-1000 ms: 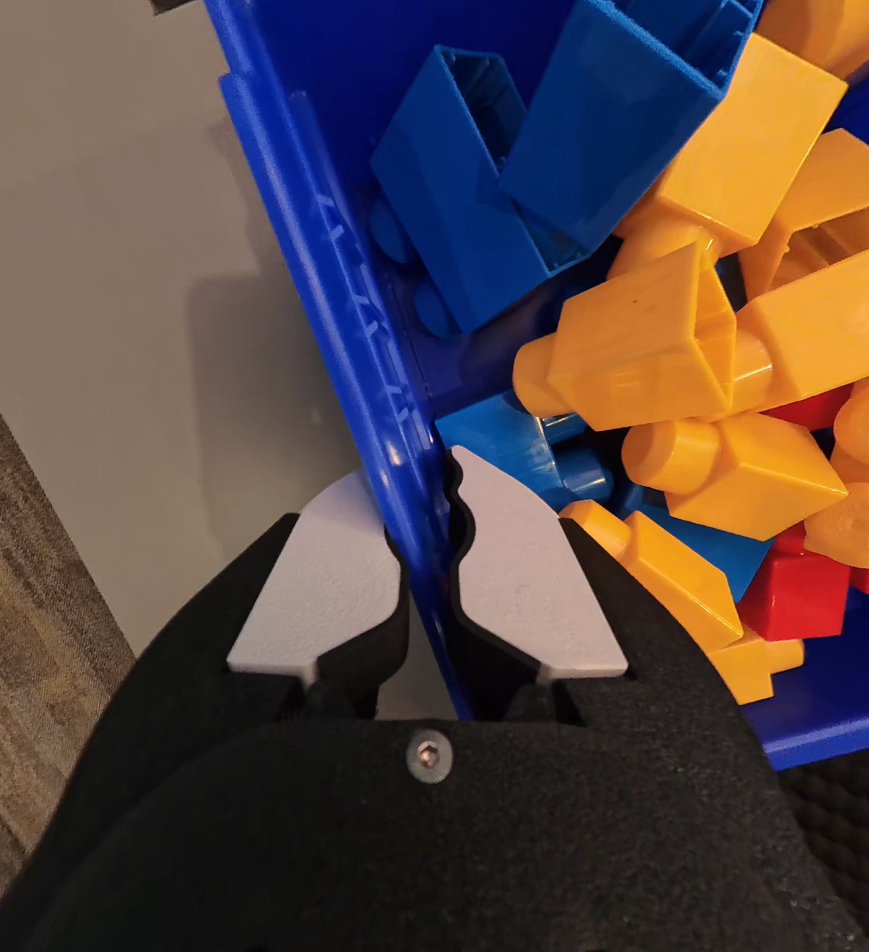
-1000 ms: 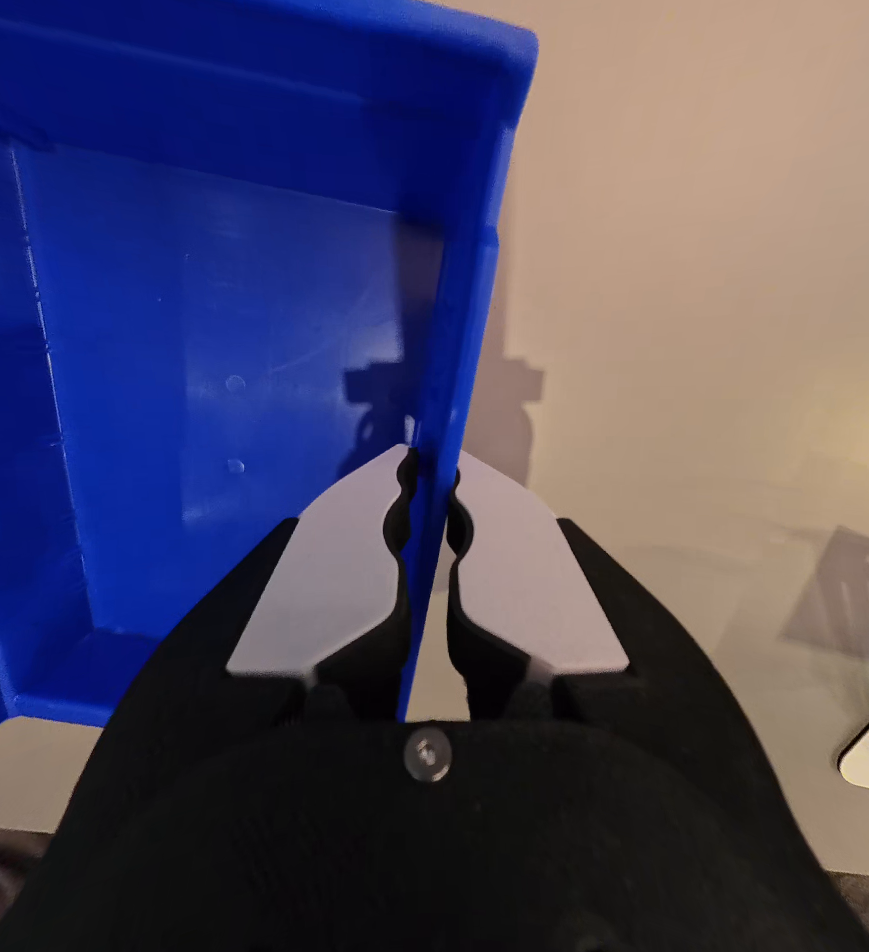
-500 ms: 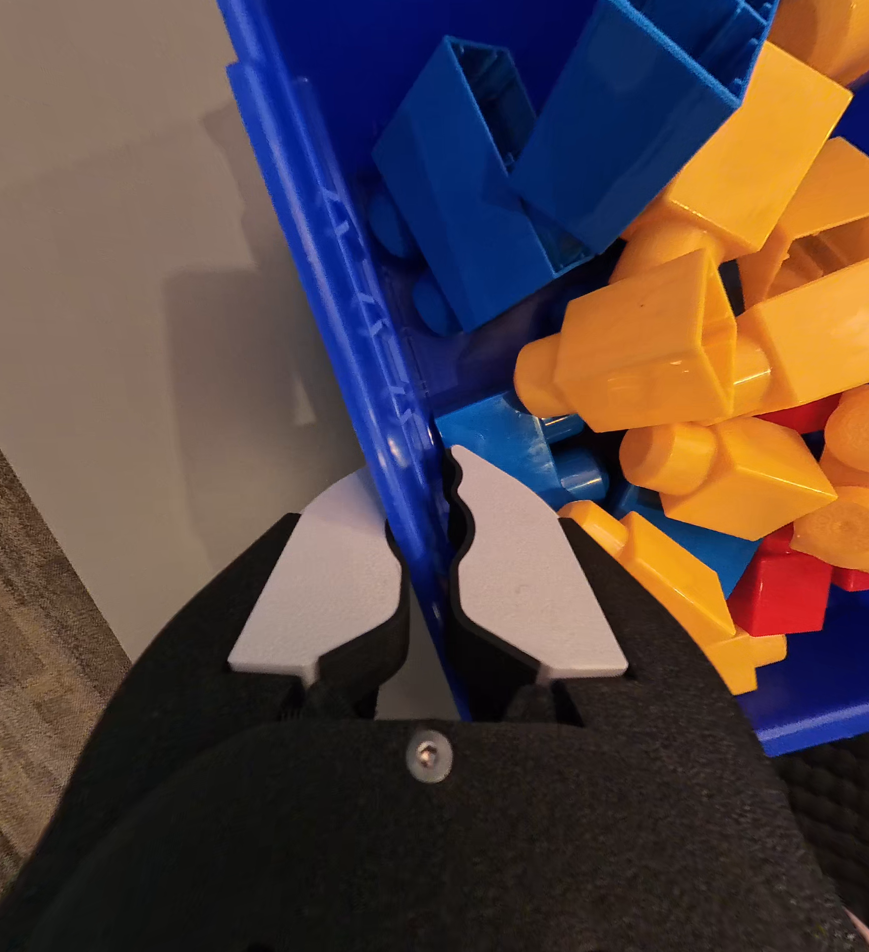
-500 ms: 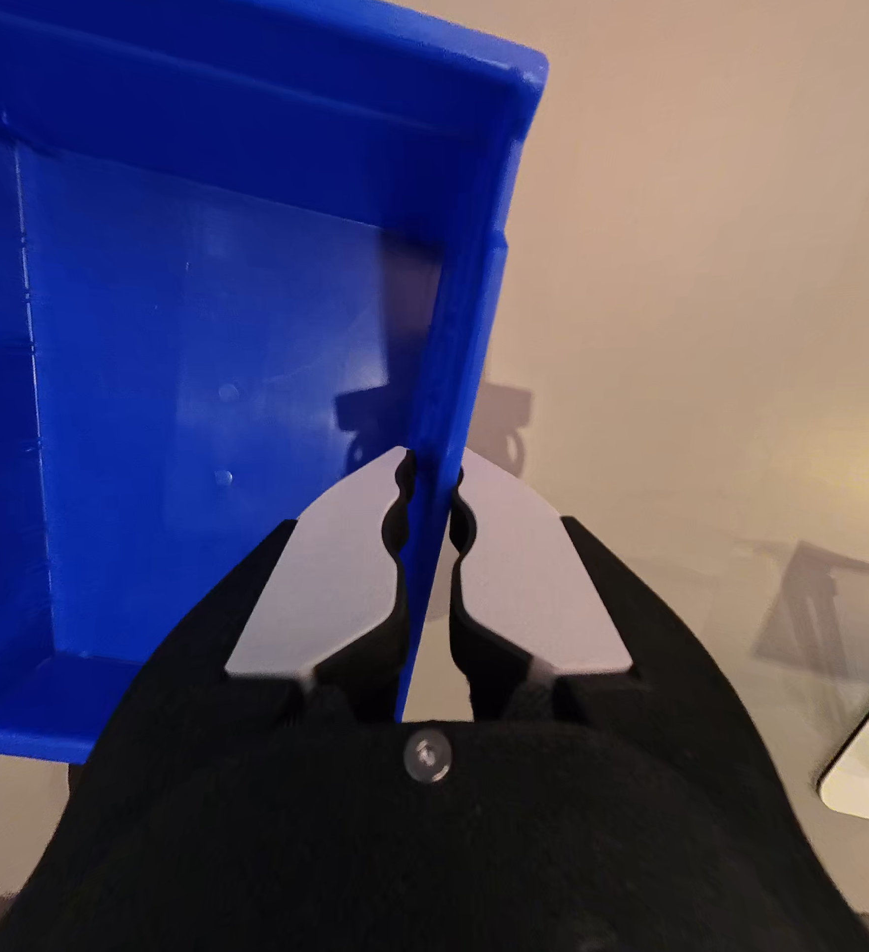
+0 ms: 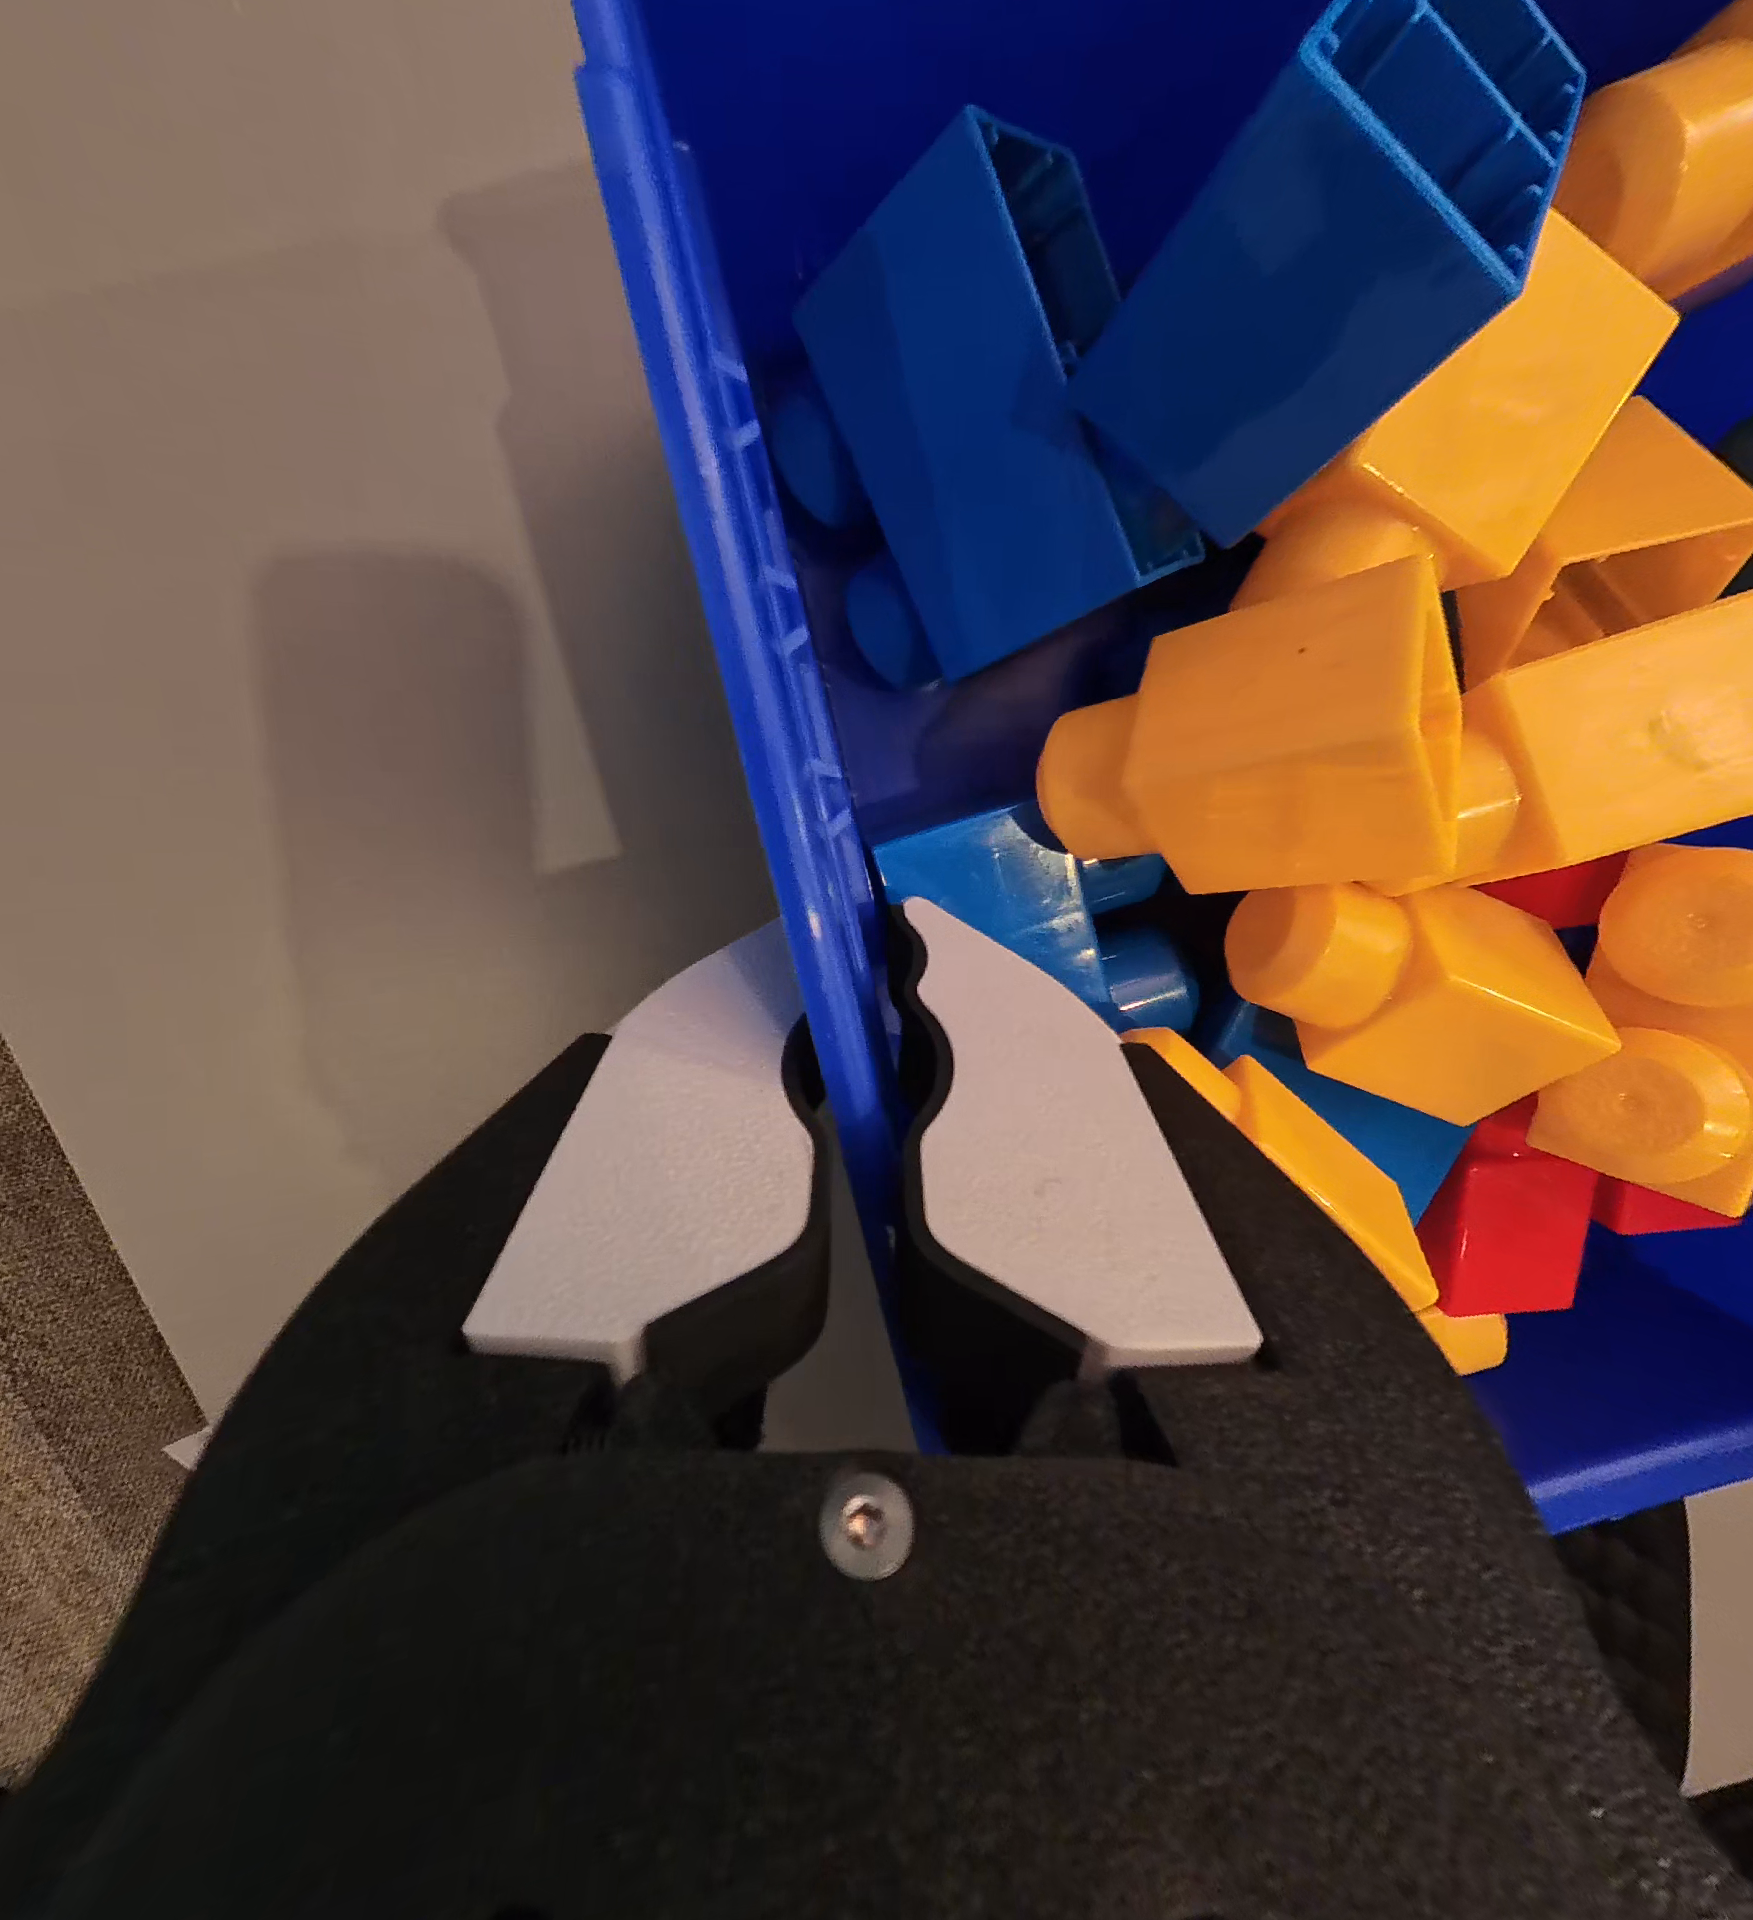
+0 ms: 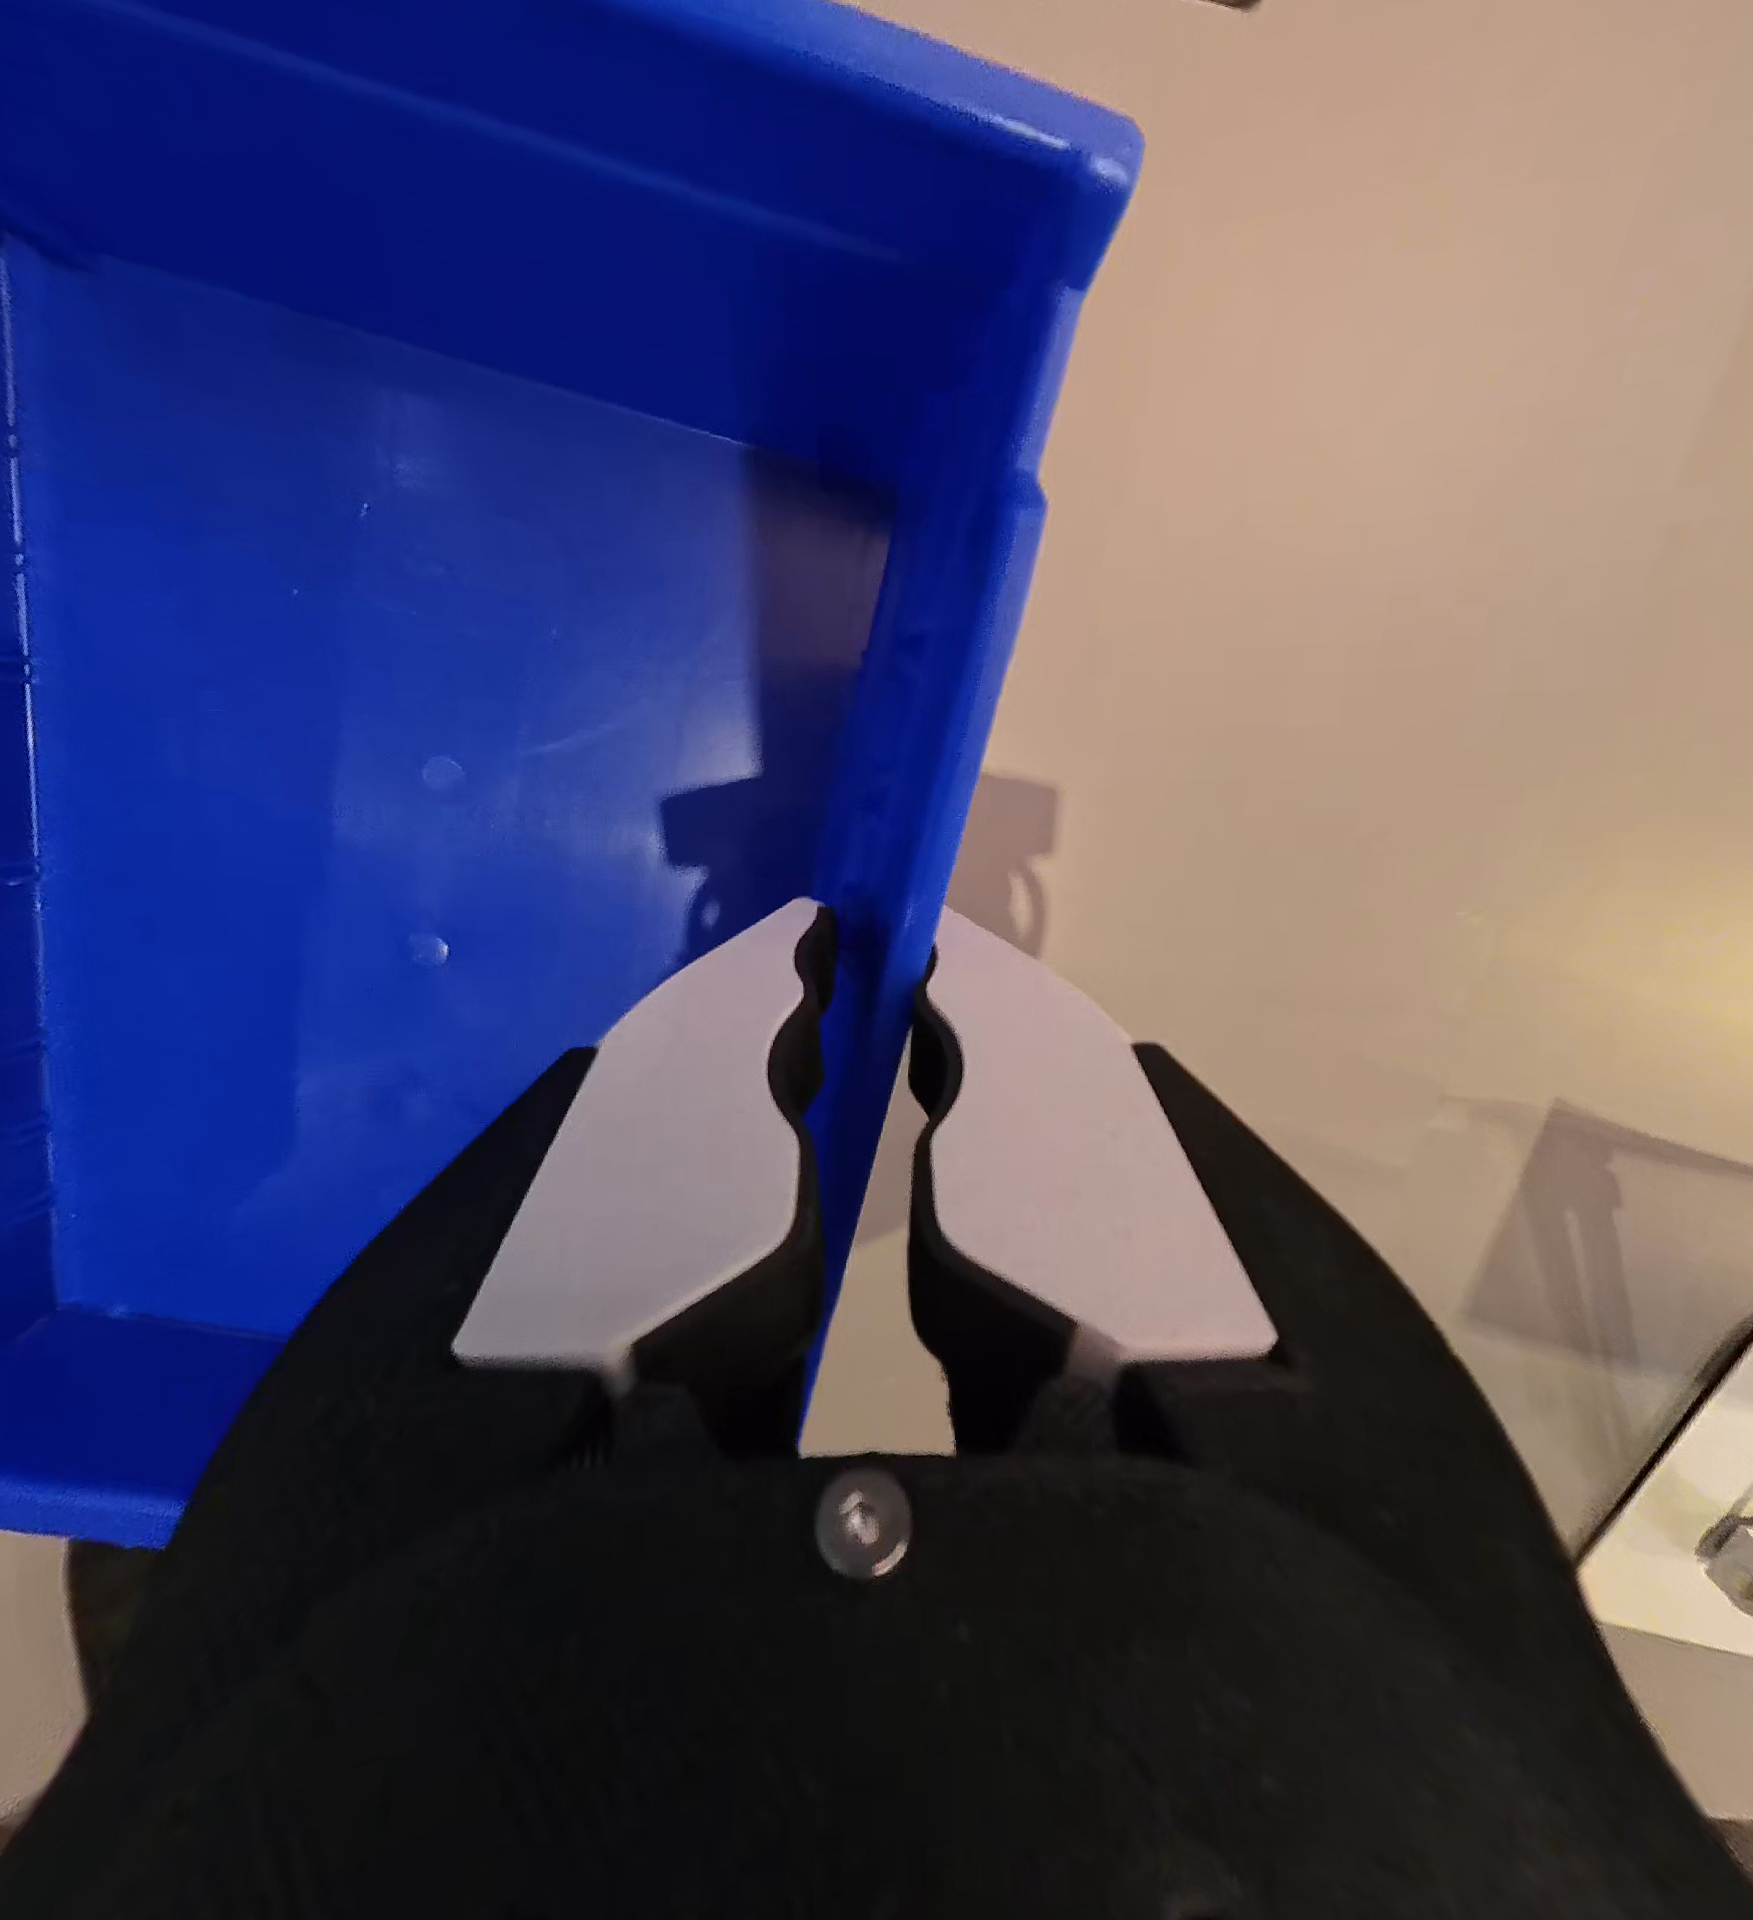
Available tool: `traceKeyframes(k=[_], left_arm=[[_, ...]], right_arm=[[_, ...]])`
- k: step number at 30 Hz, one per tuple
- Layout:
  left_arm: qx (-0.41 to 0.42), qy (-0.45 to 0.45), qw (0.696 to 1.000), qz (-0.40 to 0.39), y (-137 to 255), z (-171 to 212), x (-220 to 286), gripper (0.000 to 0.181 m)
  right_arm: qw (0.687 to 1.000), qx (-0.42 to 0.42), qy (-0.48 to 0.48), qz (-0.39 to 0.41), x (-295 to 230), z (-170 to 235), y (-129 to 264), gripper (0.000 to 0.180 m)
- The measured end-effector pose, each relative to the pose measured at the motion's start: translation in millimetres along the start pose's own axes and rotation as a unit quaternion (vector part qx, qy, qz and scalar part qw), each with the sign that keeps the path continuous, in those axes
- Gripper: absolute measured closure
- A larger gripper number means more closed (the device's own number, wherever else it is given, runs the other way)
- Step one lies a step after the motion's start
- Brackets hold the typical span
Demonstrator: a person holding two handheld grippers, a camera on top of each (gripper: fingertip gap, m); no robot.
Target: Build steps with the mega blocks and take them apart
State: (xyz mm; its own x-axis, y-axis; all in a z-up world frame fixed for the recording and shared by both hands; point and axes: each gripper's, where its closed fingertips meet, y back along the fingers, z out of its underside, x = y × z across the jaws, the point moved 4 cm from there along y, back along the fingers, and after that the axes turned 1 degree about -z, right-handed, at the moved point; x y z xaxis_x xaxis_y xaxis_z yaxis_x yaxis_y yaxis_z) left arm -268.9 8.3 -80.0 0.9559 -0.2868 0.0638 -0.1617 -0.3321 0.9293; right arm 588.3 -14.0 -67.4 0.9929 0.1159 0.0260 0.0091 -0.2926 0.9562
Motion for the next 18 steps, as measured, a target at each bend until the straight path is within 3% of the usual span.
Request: traceKeyframes(k=[18], left_arm=[[-0.020,0.011,1.000,0.003,3.9,8.9,-0.8,0.173]], right_arm=[[0.999,0.014,0.015,0.031,-1.4,-3.6,-1.8,0.164]])
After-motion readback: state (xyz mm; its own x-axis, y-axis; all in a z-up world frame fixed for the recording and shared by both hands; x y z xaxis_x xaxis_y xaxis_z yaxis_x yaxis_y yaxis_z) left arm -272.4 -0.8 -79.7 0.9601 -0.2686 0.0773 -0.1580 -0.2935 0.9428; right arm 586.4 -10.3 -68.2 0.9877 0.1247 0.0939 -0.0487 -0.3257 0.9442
